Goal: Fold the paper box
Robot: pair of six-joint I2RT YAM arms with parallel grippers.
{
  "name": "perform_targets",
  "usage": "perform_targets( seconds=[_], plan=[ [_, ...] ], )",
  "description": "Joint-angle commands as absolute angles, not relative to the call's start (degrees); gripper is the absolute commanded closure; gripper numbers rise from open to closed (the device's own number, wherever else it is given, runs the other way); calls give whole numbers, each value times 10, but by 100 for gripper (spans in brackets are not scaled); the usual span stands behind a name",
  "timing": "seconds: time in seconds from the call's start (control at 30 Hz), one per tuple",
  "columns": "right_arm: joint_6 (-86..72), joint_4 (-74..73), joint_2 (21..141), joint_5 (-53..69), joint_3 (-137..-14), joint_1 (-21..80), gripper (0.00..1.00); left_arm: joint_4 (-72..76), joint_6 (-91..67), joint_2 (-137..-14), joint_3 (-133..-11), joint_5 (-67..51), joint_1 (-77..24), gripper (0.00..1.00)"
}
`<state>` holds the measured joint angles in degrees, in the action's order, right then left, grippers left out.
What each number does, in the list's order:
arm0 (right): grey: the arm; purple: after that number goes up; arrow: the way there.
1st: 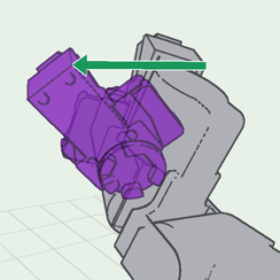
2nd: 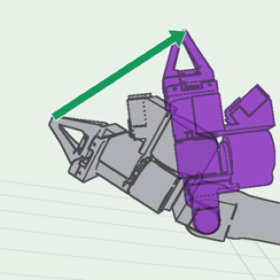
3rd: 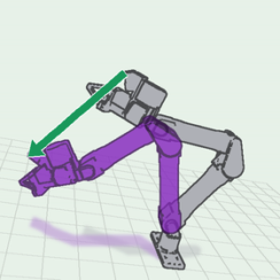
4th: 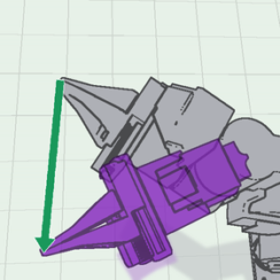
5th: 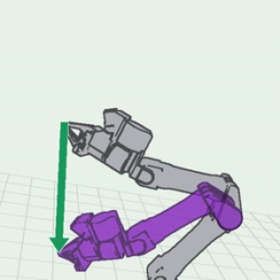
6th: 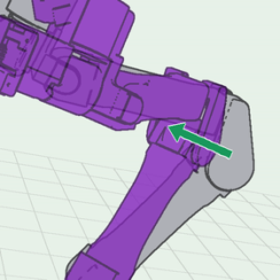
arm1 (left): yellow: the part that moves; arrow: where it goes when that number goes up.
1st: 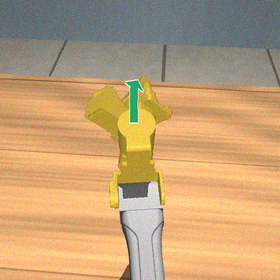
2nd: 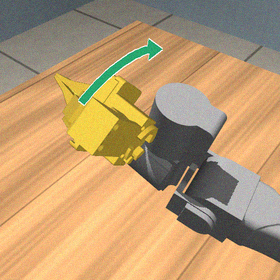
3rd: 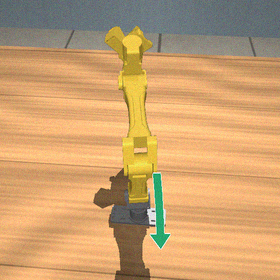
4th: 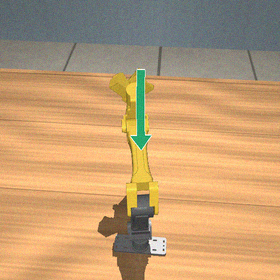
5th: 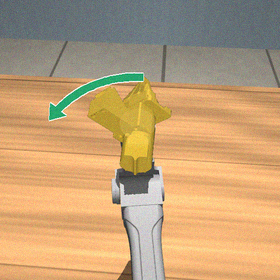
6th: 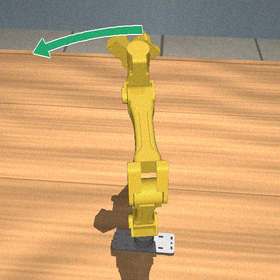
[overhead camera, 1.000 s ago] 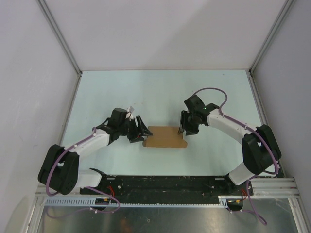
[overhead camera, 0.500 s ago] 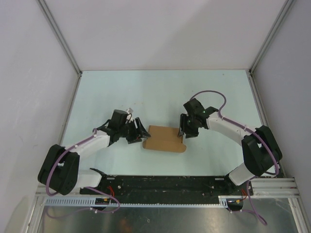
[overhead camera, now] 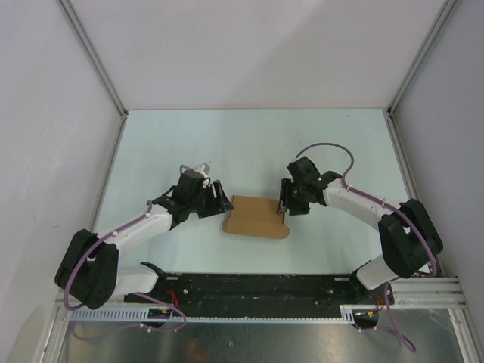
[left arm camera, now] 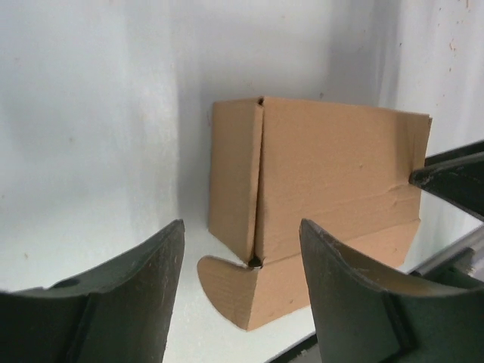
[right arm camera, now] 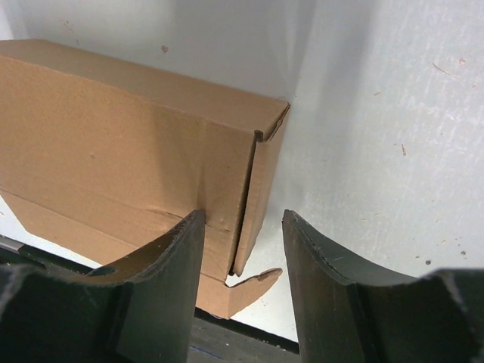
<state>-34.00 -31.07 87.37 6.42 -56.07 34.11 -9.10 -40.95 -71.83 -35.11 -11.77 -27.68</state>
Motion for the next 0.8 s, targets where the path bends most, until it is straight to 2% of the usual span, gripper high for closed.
perform_targets(
  seconds=[0.0, 0.2, 0.3, 0.77],
  plan=[
    [-328, -265, 838, 47, -537, 346, 48, -75, -356, -704, -381, -53, -312, 33],
    [-329, -238, 824, 55, -519, 347, 44, -66, -340, -709, -376, -28, -327, 34],
    [-329, -229, 822, 61, -513, 348, 44, -62, -336, -713, -370, -24, -330, 38],
    [-333, -217, 835, 53, -500, 359, 46, -2, -326, -744, -343, -44, -352, 43]
  ],
)
